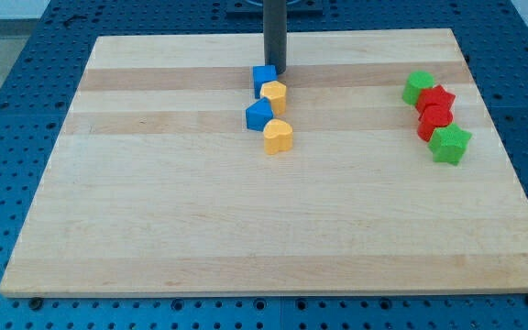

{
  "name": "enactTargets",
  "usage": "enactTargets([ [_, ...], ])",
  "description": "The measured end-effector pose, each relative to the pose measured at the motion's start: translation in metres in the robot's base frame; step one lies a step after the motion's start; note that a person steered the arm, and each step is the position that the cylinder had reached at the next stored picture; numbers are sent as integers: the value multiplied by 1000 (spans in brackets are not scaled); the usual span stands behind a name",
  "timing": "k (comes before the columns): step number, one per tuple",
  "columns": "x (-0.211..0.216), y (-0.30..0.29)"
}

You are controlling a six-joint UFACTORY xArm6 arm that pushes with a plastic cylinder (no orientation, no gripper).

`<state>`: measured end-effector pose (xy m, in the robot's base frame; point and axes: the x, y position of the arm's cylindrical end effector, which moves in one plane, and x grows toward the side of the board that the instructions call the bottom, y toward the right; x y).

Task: Push the blue cube towards the top right of the board

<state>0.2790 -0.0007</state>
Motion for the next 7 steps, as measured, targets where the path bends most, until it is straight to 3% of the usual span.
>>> enactTargets([
  [2, -4, -1],
  [3, -5, -40],
  [6, 51, -58],
  [7, 47, -49],
])
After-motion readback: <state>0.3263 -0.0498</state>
